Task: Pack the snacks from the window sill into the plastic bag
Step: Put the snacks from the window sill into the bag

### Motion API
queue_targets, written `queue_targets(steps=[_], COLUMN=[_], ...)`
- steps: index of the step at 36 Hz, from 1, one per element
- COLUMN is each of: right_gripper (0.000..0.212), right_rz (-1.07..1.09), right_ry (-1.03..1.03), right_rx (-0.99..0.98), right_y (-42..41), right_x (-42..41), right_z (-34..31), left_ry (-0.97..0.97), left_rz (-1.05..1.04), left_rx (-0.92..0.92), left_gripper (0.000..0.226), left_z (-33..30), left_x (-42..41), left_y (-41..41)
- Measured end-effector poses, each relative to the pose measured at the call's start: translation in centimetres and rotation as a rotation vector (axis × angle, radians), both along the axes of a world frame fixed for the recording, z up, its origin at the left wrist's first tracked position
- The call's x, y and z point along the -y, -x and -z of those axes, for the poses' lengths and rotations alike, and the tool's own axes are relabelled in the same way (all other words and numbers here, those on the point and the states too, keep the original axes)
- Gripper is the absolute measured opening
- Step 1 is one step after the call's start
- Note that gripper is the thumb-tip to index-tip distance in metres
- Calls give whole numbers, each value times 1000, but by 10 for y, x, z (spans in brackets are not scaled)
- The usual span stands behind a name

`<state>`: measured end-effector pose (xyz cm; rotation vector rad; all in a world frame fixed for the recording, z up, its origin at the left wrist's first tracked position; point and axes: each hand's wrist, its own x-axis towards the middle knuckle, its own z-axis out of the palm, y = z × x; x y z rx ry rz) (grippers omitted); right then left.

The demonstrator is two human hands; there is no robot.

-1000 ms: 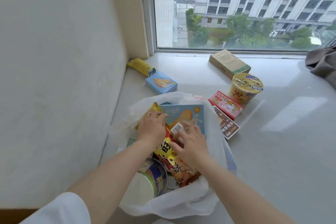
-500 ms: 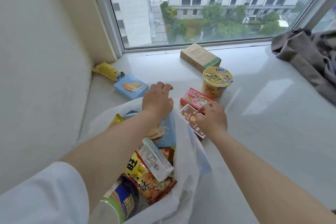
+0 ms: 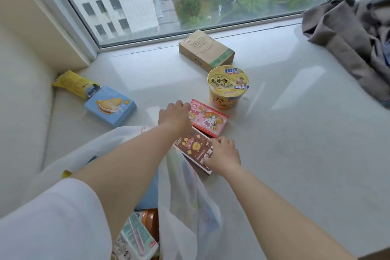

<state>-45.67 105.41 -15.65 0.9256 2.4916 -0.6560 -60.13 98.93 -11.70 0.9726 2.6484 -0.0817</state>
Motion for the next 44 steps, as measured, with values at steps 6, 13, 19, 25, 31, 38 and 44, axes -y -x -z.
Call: queue_targets(steps=[6,13,19,25,31,38,44], right_gripper=[80,99,106,108,107,103,100], right_rz=[-73,-165,-195,-263,-284,-288,-312], right_ry=[-3,-44,-26,-77,-100,-97,-87], right_rx=[83,89,96,63,74,35,6], right_y=[5,11,5,-19,-31,-35,-39], right_x=[0,3,-3,-33,-52,-55,-54], right_z=[29,55,69,78,81,83,80], left_ry=[89,108,217,291,338,260,240], left_rz=[108,248,338,409,405,331,147], left_rx=[6,63,35,81,150,81,93], left_gripper=[52,65,77,100,102,112,117], left_z=[27,57,76,88,93,100,96], left_x=[-23,-43,-50,-71,-94,-83,-65], left_y=[17,19,24,25,37,35,30])
